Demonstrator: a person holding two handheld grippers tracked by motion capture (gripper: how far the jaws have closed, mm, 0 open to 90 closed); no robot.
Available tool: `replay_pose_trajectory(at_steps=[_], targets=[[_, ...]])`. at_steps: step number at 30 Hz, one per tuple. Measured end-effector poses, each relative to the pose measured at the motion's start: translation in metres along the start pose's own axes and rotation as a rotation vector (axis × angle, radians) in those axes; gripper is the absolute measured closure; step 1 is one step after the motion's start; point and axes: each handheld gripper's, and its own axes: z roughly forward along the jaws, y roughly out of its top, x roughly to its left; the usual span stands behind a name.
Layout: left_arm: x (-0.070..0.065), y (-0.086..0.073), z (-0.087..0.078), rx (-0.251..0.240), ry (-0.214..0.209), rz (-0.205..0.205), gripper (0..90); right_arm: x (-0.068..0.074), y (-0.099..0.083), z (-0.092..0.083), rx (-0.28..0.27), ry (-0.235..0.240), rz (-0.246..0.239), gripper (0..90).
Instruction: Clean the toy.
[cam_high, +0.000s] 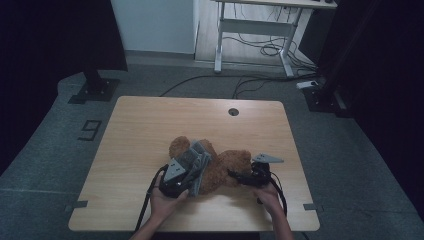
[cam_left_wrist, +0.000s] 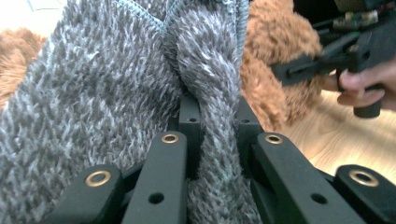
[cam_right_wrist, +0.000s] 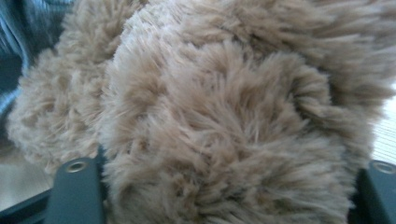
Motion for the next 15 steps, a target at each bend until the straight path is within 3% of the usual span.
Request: replay_pose_trajectory(at_steps=[6, 11, 15], targets=[[-0.009, 0.032, -0.009, -0.026, 0.01, 0.027, 78.6, 0.012, -0.011, -0.007, -0.042, -0.06, -0.11, 34.2], [-0.021, 0.071, -0.003, -0.05, 0.001, 0.065, 78.3, 0.016, -0.015, -0.008, -0.066, -0.081, -0.128, 35.2], [-0.038, 0.096, 0.016, -0.038, -0.014, 0.107, 77.9, 0.02, -0.017, -0.007, -0.082, -0.111, -0.131, 37.1]])
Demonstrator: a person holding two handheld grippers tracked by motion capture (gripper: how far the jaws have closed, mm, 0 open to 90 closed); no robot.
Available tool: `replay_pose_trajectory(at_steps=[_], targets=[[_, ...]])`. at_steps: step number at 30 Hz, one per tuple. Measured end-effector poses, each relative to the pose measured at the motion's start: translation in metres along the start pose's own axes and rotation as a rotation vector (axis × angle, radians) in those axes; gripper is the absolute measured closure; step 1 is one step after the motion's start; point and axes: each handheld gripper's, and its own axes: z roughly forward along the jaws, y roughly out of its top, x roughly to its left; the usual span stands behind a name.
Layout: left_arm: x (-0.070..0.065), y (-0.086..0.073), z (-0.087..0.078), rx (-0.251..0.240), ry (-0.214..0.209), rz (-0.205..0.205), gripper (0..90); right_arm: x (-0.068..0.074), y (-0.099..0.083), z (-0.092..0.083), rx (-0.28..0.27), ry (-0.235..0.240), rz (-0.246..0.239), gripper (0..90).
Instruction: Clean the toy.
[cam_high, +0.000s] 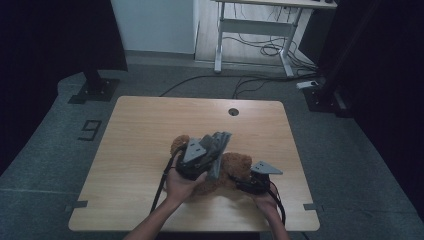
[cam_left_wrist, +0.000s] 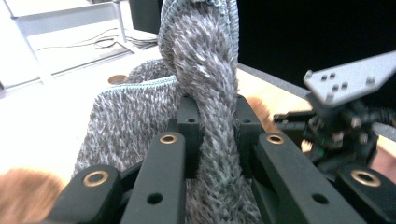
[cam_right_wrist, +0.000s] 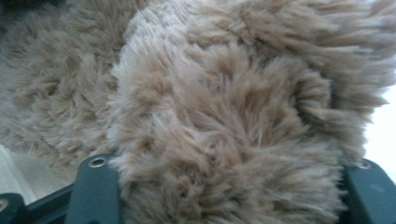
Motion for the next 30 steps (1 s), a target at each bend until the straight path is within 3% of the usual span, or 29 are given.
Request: replay_pose_trajectory(at_steps=[3, 6, 9, 11, 14, 17, 21, 30], targets=[[-0.011, 0.016, 0.029, 0.047, -0.032, 0.0, 77.9, 0.003, 0.0, 0.001, -0.008, -0.02, -0.02, 38.4], [-0.02, 0.02, 0.06, 0.112, -0.036, 0.003, 77.8, 0.005, 0.0, 0.001, -0.018, -0.036, -0.028, 38.7], [-0.025, 0.011, 0.093, 0.216, -0.026, 0.001, 77.8, 0.008, -0.001, 0.001, -0.024, -0.051, -0.047, 38.9], [-0.025, -0.002, 0.103, 0.217, -0.022, -0.02, 77.7, 0.011, -0.002, 0.001, -0.023, -0.067, -0.057, 39.0], [-0.019, -0.009, 0.099, 0.195, -0.026, -0.042, 77.8, 0.009, -0.005, 0.002, -0.027, -0.071, -0.063, 39.2], [-0.007, -0.012, 0.087, 0.212, 0.014, -0.049, 77.6, 0.011, -0.004, 0.002, -0.024, -0.08, -0.069, 39.2], [0.007, -0.021, 0.079, 0.221, 0.024, -0.085, 77.5, 0.011, -0.005, 0.002, -0.028, -0.082, -0.062, 39.0], [0.027, -0.028, 0.049, 0.202, 0.018, -0.091, 77.8, 0.011, -0.004, 0.003, -0.038, -0.079, -0.053, 38.8]])
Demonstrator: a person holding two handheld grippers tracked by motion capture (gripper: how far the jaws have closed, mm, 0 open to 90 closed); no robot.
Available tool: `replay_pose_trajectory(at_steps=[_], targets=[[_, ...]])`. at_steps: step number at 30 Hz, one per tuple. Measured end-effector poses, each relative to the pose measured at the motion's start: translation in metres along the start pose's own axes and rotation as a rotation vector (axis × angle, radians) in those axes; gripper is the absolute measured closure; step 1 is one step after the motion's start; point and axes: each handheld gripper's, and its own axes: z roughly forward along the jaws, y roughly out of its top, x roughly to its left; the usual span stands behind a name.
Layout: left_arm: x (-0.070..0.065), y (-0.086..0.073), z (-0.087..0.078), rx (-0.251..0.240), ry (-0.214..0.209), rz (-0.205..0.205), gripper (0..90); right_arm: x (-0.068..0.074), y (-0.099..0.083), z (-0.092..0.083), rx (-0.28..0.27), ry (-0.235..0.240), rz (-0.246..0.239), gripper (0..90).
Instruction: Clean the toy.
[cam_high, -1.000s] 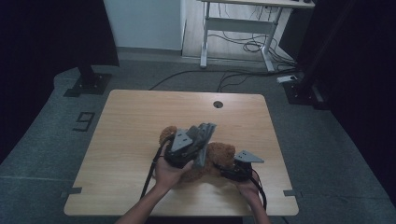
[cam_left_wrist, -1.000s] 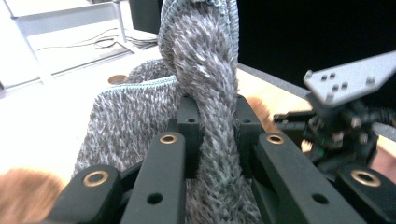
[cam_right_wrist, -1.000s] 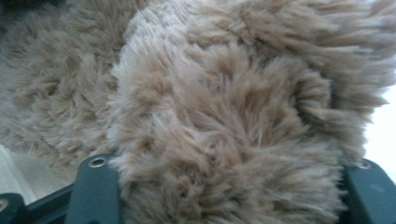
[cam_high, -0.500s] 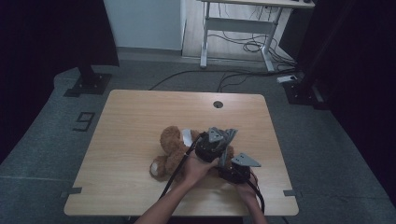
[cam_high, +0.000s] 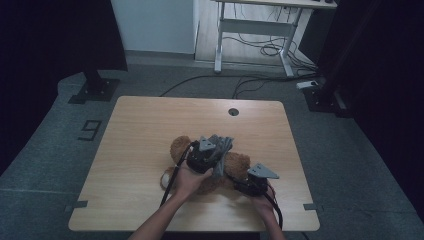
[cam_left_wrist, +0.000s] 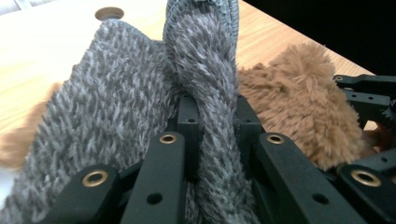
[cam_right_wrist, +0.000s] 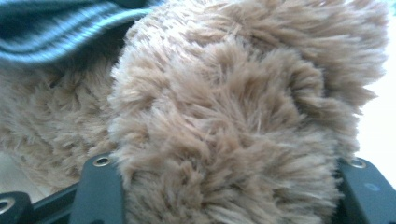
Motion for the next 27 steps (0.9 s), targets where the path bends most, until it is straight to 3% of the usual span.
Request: replay_pose_trajectory(at_steps=[2, 4, 7, 10, 17, 22, 27], targets=[[0.007, -0.001, -0.007, -0.013, 0.006, -0.013, 77.8, 0.0, 0.0, 0.0, -0.001, 0.0, -0.001, 38.9], [0.017, -0.002, -0.018, -0.027, 0.039, -0.023, 77.8, 0.0, 0.0, 0.0, 0.0, -0.005, -0.012, 38.9], [0.041, -0.008, -0.03, -0.012, 0.092, -0.061, 77.9, 0.002, 0.0, 0.0, -0.002, -0.016, -0.03, 38.9], [0.068, -0.024, -0.036, 0.018, 0.09, -0.137, 78.0, 0.001, 0.0, 0.0, 0.0, -0.014, -0.026, 38.9], [0.097, -0.049, -0.048, 0.036, 0.134, -0.207, 78.0, 0.002, 0.0, 0.001, -0.003, -0.02, -0.025, 39.0], [0.087, -0.032, -0.06, -0.002, 0.118, -0.164, 78.0, 0.001, -0.001, 0.001, 0.0, -0.019, -0.027, 39.0], [0.063, 0.004, -0.072, -0.11, 0.054, -0.123, 78.1, 0.001, -0.002, 0.001, -0.004, -0.02, -0.026, 39.0]])
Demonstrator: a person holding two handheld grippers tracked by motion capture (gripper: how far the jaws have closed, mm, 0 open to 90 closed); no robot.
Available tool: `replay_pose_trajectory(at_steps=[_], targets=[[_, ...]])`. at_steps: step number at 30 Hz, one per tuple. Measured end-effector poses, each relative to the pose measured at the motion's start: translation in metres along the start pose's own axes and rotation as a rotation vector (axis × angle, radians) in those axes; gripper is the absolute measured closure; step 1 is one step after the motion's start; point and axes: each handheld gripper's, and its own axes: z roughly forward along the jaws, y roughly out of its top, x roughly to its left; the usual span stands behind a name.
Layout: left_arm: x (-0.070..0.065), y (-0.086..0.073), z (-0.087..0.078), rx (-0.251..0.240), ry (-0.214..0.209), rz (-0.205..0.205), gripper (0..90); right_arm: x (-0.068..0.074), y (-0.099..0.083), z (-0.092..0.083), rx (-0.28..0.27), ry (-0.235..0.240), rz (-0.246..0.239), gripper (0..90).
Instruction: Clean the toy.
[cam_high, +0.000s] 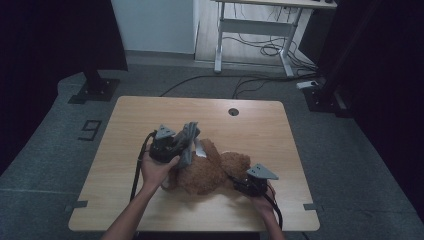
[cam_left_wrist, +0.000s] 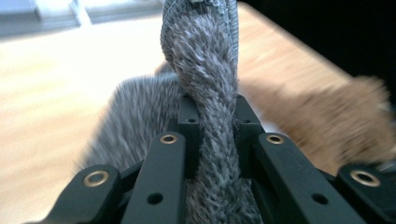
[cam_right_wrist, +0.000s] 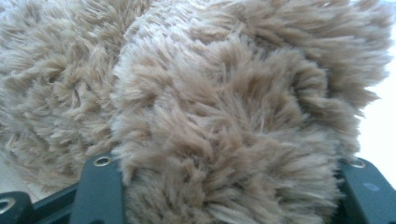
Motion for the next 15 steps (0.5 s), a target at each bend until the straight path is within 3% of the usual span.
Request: replay_pose_trajectory(at_steps=[3, 8, 12, 15], targets=[[-0.016, 0.015, 0.004, -0.007, -0.056, 0.024, 78.1, 0.0, 0.0, 0.0, -0.002, 0.002, 0.002, 39.0], [-0.062, 0.033, 0.035, 0.014, -0.104, 0.099, 78.0, 0.0, 0.0, -0.001, -0.001, 0.004, 0.001, 38.9], [-0.095, 0.028, 0.066, 0.064, -0.151, 0.15, 77.9, 0.0, -0.001, -0.001, -0.005, 0.003, 0.004, 38.9], [-0.107, 0.017, 0.094, 0.149, -0.159, 0.159, 77.7, 0.0, -0.001, -0.002, -0.005, 0.004, -0.002, 38.9]])
